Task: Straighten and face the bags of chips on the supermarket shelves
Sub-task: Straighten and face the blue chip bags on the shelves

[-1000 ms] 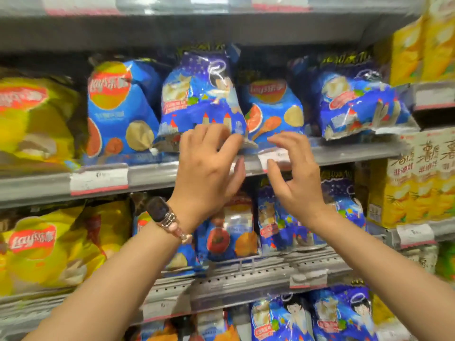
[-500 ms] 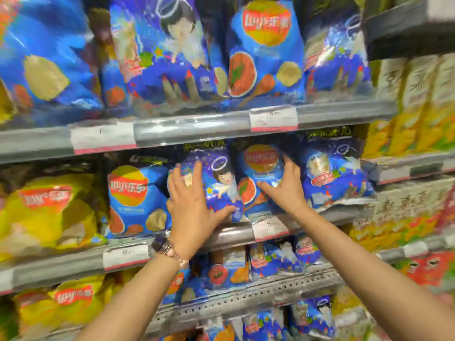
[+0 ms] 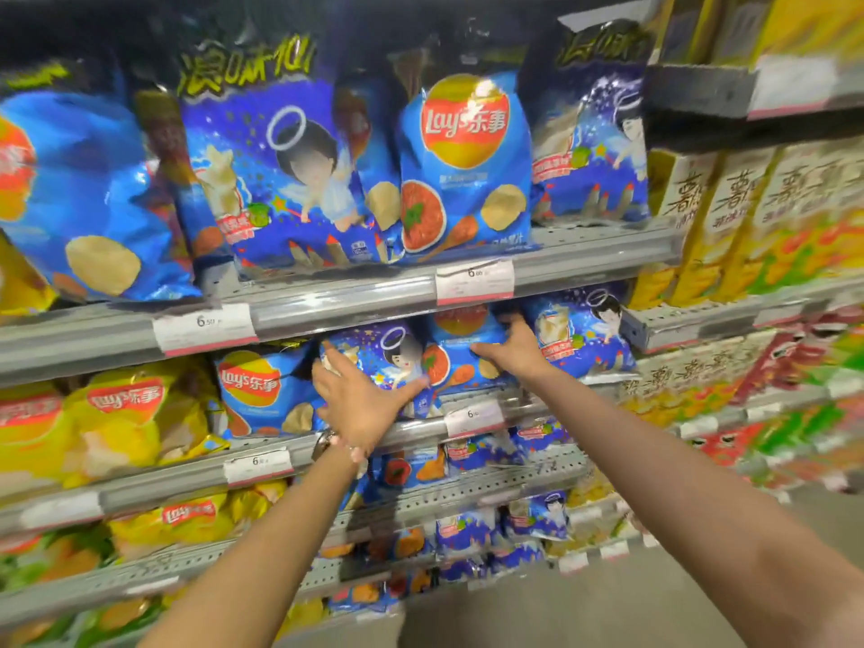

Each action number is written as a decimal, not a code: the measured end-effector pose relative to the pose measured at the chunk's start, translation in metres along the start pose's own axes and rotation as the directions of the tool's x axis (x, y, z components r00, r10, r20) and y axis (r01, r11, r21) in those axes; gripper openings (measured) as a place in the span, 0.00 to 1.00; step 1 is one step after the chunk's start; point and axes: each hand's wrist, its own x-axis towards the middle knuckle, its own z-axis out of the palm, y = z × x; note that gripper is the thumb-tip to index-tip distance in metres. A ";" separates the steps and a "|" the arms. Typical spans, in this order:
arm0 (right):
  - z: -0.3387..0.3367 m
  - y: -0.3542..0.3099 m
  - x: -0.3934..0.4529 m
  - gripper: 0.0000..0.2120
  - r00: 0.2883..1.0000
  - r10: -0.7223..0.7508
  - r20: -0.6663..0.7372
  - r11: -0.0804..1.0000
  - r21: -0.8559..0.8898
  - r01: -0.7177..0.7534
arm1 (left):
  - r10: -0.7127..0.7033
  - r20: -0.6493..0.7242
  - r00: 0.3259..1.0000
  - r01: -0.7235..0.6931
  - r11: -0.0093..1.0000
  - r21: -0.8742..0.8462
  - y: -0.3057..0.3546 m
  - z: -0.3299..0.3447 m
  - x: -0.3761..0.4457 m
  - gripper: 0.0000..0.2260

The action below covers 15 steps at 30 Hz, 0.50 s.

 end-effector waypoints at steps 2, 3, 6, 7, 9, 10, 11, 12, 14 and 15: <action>-0.005 -0.003 0.004 0.35 0.998 -0.025 0.061 0.999 -0.026 0.026 | -0.056 -0.023 0.998 0.057 0.998 0.021 0.006 0.005 0.003 0.64; -0.006 -0.003 0.006 0.36 0.996 -0.030 0.085 0.999 -0.042 0.034 | -0.082 -0.034 0.996 0.083 0.996 0.041 0.008 0.008 0.003 0.64; -0.006 0.000 0.012 0.41 0.990 -0.051 0.131 0.997 -0.046 0.057 | -0.128 -0.083 0.988 0.135 0.987 0.089 0.015 0.017 0.002 0.64; -0.005 0.002 0.014 0.42 0.988 -0.058 0.140 0.997 -0.033 0.063 | -0.127 -0.106 0.986 0.137 0.986 0.091 0.016 0.020 0.002 0.65; -0.003 0.007 0.018 0.45 0.986 -0.051 0.157 0.999 -0.009 0.053 | -0.125 -0.143 0.982 0.137 0.988 0.077 0.016 0.025 0.002 0.66; -0.003 0.010 0.019 0.45 0.985 -0.048 0.168 0.999 0.004 0.048 | -0.130 -0.151 0.980 0.141 0.988 0.068 0.016 0.027 0.001 0.67; -0.002 0.012 0.020 0.45 0.982 -0.055 0.179 0.998 0.021 0.052 | -0.132 -0.160 0.978 0.144 0.987 0.066 0.017 0.029 0.000 0.67; -0.003 0.013 0.022 0.44 0.980 -0.069 0.185 0.997 0.035 0.064 | -0.134 -0.172 0.976 0.147 0.987 0.071 0.019 0.031 -0.001 0.66; -0.005 0.015 0.024 0.41 0.979 -0.094 0.182 0.995 0.050 0.087 | -0.155 -0.193 0.969 0.173 0.982 0.078 0.023 0.034 -0.001 0.64; -0.005 0.015 0.024 0.41 0.978 -0.105 0.180 0.994 0.053 0.097 | -0.165 -0.200 0.966 0.184 0.980 0.078 0.025 0.034 -0.001 0.63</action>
